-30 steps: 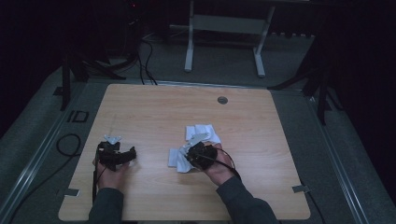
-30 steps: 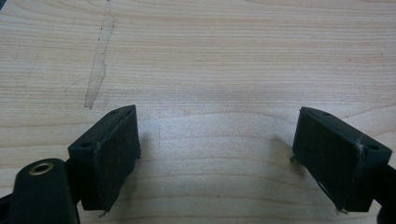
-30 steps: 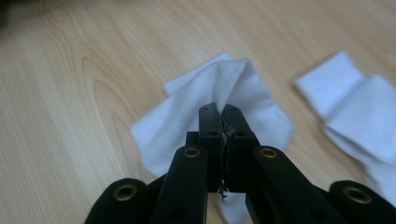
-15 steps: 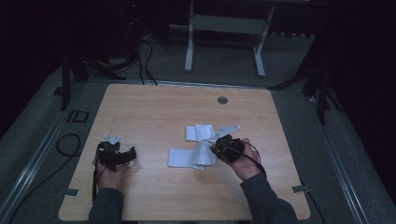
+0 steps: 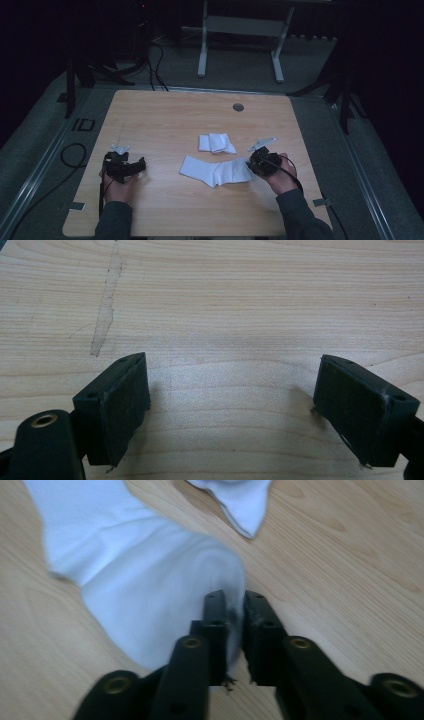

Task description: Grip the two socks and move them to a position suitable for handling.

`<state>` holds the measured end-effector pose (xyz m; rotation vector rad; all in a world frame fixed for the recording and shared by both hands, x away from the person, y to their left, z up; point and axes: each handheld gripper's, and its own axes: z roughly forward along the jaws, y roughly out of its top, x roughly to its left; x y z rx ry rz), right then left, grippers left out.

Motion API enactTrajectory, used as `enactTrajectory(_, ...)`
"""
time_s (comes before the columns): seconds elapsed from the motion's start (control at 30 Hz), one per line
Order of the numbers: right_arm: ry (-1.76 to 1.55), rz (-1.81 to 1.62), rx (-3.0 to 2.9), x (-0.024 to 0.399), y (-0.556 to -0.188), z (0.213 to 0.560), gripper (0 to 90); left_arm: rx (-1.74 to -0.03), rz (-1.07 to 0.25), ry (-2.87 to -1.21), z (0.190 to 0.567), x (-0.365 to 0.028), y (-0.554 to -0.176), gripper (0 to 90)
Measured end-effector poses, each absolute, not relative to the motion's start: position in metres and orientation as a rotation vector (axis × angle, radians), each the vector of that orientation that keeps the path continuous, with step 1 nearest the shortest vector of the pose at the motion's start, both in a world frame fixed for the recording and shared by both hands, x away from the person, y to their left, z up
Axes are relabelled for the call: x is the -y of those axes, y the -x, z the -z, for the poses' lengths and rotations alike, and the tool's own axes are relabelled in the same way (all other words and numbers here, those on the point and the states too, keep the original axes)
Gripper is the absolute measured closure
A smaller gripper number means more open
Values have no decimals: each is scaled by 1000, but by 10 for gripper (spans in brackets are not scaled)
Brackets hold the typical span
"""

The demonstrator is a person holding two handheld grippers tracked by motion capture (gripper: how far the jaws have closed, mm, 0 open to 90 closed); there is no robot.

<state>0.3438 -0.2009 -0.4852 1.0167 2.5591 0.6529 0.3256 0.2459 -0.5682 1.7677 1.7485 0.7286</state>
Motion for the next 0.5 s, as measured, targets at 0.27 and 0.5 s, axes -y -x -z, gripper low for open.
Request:
enactTrajectory(0.27,-995,-643,-2557,200,-341,487,777,-1749,-728,-1768,568,-246,-326,148)
enactTrajectory(0.5,-996,-573,-2630,197,-338,518,853,-1748,-730,-1767,568,-246,-326,148)
